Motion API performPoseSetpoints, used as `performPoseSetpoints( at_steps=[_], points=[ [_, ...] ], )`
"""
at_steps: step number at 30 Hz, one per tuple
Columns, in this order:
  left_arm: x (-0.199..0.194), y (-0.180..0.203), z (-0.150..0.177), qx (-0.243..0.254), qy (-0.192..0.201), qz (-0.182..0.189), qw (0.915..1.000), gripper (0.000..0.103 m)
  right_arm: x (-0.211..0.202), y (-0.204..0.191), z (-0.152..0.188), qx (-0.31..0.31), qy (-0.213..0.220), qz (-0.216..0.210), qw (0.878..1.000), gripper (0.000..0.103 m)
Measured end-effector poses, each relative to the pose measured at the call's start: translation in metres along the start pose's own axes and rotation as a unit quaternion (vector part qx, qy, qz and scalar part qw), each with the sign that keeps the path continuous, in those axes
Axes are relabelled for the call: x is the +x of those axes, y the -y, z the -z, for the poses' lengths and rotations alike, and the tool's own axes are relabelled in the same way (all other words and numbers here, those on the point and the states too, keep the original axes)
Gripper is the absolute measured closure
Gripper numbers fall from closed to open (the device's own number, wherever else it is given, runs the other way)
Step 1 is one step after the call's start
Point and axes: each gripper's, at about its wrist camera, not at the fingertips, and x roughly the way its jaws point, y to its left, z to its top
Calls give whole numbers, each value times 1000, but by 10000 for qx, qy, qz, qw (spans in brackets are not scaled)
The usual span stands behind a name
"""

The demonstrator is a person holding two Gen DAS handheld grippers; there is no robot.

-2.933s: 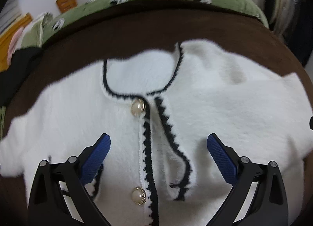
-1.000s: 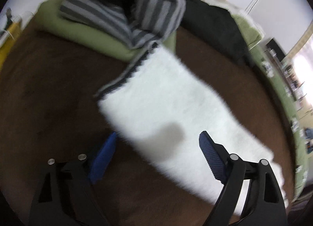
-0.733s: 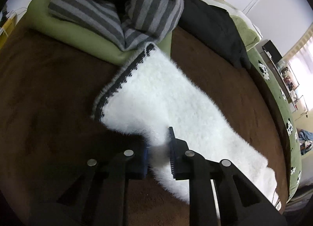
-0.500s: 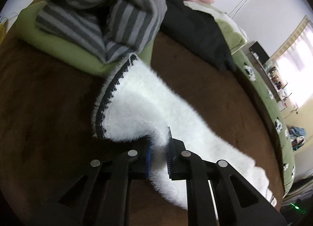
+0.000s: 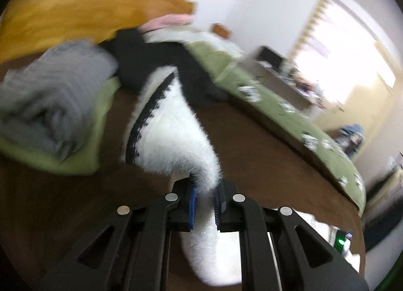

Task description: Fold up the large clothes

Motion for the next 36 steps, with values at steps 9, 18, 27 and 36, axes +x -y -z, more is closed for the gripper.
performPoseSetpoints(
  at_steps=[9, 18, 27, 36],
  points=[
    [-19, 173, -8, 1444, 37, 1542, 9774, 89, -85, 73, -4, 655, 547, 270, 9960, 5],
    [6, 314, 83, 2449, -369, 2360, 9397, 89, -171, 186, 51, 1534, 852, 1015, 9792, 5],
    [72, 358, 245, 3733, -1639, 1912, 8929, 89, -185, 265, 124, 2178, 602, 1382, 9643, 5],
    [84, 353, 282, 3892, -2206, 1535, 8811, 57, -168, 275, 153, 2342, 359, 1228, 9637, 5]
  ],
)
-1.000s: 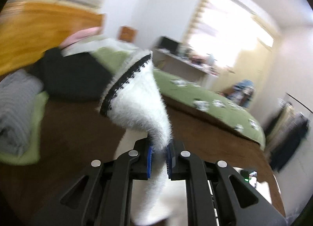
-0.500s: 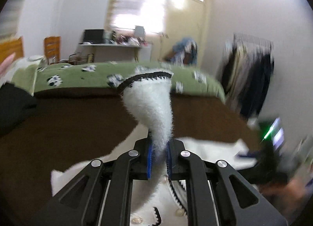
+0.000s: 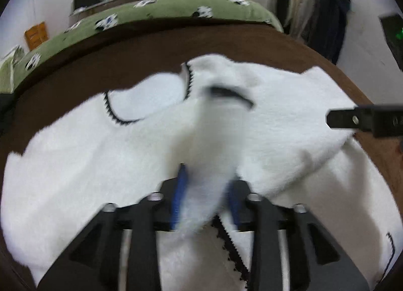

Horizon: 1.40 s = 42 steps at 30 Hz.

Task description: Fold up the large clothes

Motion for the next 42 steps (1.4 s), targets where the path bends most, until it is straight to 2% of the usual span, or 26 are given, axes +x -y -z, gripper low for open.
performPoseSetpoints(
  at_steps=[2, 5, 10, 13, 15, 19, 21, 23, 26, 31, 34, 37, 42],
  points=[
    [0, -8, 0, -253, -28, -72, 9997, 35, 1, 0, 2, 7, -22, -32, 10000, 5],
    [-9, -18, 2, -545, 49, 19, 9985, 21, 0, -2, -1, -8, -19, -56, 10000, 5],
    [-49, -21, 1, -401, 406, -38, 9984, 10, -13, -6, -10, -21, 84, -120, 9999, 5],
    [-70, -33, 0, -403, 458, -138, 9980, 8, -29, -15, -19, -5, 243, -291, 9993, 5],
    [-76, -46, -2, -487, 418, -223, 9977, 7, -36, -26, -26, -33, 267, -570, 9980, 5],
    [-65, -80, -1, -608, -7, -386, 9974, 7, -39, -58, -38, -287, 318, -808, 9958, 7],
    [-59, -98, 0, -632, -141, -467, 9968, 7, -36, -80, -41, -589, 373, -972, 9928, 17],
    [-55, -113, 1, -668, -215, -547, 9960, 7, -25, -98, -41, -814, 279, -1106, 9901, 37],
    [-42, -141, 8, -889, -426, -604, 9933, 7, -3, -122, -39, -1058, 11, -1273, 9862, 59],
    [-23, -169, 29, -1382, -518, -338, 9885, 7, 32, -150, -19, -1456, -263, -1065, 9832, 78],
    [-9, -171, 43, -1247, -624, -373, 9895, 7, 50, -153, -4, -1459, -375, -866, 9848, 78],
    [-5, -167, 49, -1007, -501, -475, 9925, 6, 54, -152, 3, -1450, -178, -827, 9858, 77],
    [-3, -172, 53, -1147, -303, -395, 9922, 6, 61, -153, 9, -1332, 44, -845, 9875, 76]
  ],
)
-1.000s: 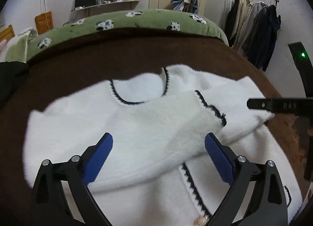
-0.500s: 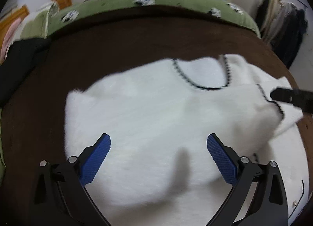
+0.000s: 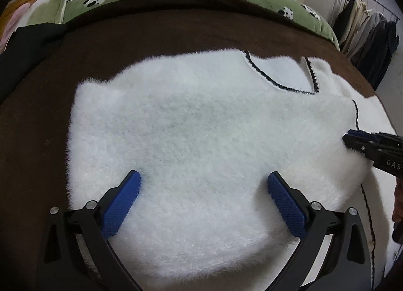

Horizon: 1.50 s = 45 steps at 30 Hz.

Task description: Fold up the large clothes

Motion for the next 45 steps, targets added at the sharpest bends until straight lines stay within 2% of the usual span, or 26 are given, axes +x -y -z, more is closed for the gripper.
performPoseSetpoints(
  at_steps=[7, 9, 10, 11, 14, 17, 20, 24, 27, 31, 33, 39, 45],
  points=[
    [0, 1, 0, -8, 57, -3, 10000, 6, -2, 4, 1, 74, 83, 18, 9999, 74],
    [0, 1, 1, -7, 59, -5, 10000, 6, -2, 4, 1, 76, 55, -28, 10000, 68],
    [0, 2, 1, -1, 60, -15, 10000, 6, -4, 3, 0, 69, 33, -76, 9999, 61],
    [0, 2, 0, 5, 58, -24, 10000, 6, -4, 1, 0, 47, -2, -155, 9999, 50],
    [-7, 3, -3, -35, -20, -67, 10000, 6, -8, -12, -4, -139, -112, -231, 9996, 31],
    [-24, -3, -4, -251, -59, -27, 9997, 7, -22, -24, -2, -416, -144, -217, 9988, 30],
    [-51, -15, 5, -466, -93, -60, 9989, 7, -44, -20, 9, -264, -137, -335, 9990, 23],
    [-86, -32, 34, -640, -251, -353, 9970, 7, -78, -3, 36, -201, -161, -93, 9996, 23],
    [-111, -43, 66, -848, -467, -482, 9941, 7, -107, 24, 65, 121, -271, 120, 9995, 23],
    [-135, -42, 107, -975, -732, -645, 9904, 7, -139, 55, 98, 340, -376, 505, 9974, 21],
    [-147, -37, 127, -1055, -866, -733, 9879, 7, -150, 74, 119, 507, -595, 644, 9949, 21],
    [-167, -15, 176, -1448, -1124, -754, 9802, 7, -171, 110, 169, 705, -1135, 708, 9885, 21],
    [-168, 9, 199, -1555, -1352, -662, 9763, 7, -179, 135, 213, 1135, -1611, 425, 9795, 21]
  ],
)
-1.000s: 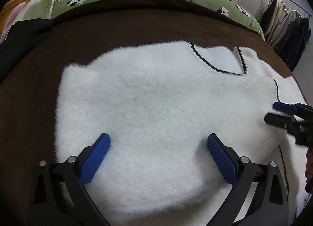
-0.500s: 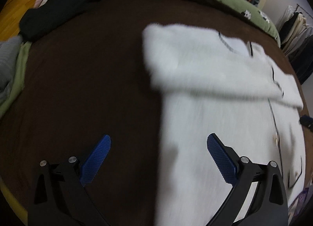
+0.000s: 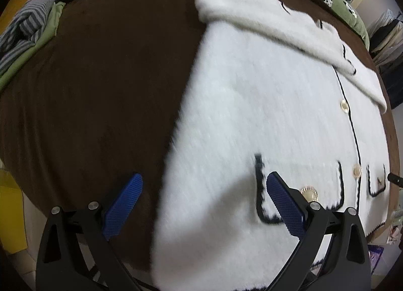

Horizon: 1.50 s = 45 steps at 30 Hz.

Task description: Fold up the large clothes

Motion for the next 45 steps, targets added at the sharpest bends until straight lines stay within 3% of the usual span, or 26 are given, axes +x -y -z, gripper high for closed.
performPoseSetpoints(
  at_steps=[11, 18, 23, 24, 28, 29, 30, 32, 35, 39, 45],
  points=[
    [6, -2, 28, -106, -471, 88, 9988, 7, 12, 36, 51, 488, -520, -578, 9958, 21],
    [10, -13, 39, -587, -677, 487, 9948, 7, 16, 40, 61, 670, -663, -723, 9929, 21],
    [8, -26, 46, -1278, -575, 969, 9854, 8, 18, 40, 62, 822, -720, -912, 9898, 21],
    [8, -27, 47, -1331, -590, 1038, 9839, 10, 18, 38, 60, 804, -747, -951, 9894, 22],
    [6, -30, 50, -1254, -805, 1007, 9837, 44, 15, 27, 68, 697, -873, -857, 9900, 41],
    [6, -32, 50, -1263, -851, 973, 9835, 58, 14, 25, 68, 686, -892, -813, 9903, 49],
    [4, -38, 52, -1330, -893, 1008, 9819, 63, 12, 23, 69, 684, -913, -801, 9902, 53],
    [4, -42, 51, -1495, -921, 1230, 9767, 78, 14, 20, 68, 699, -983, -864, 9889, 74],
    [1, -36, 47, -1416, -957, 1467, 9743, 84, 11, 13, 65, 532, -1110, -1139, 9858, 86],
    [2, -15, 40, -1175, -1021, 1812, 9710, 84, 14, 1, 56, 132, -1207, -1148, 9859, 87],
    [1, -19, 40, -1184, -1033, 1830, 9705, 85, 11, 1, 56, 152, -1200, -1190, 9855, 88]
  ],
)
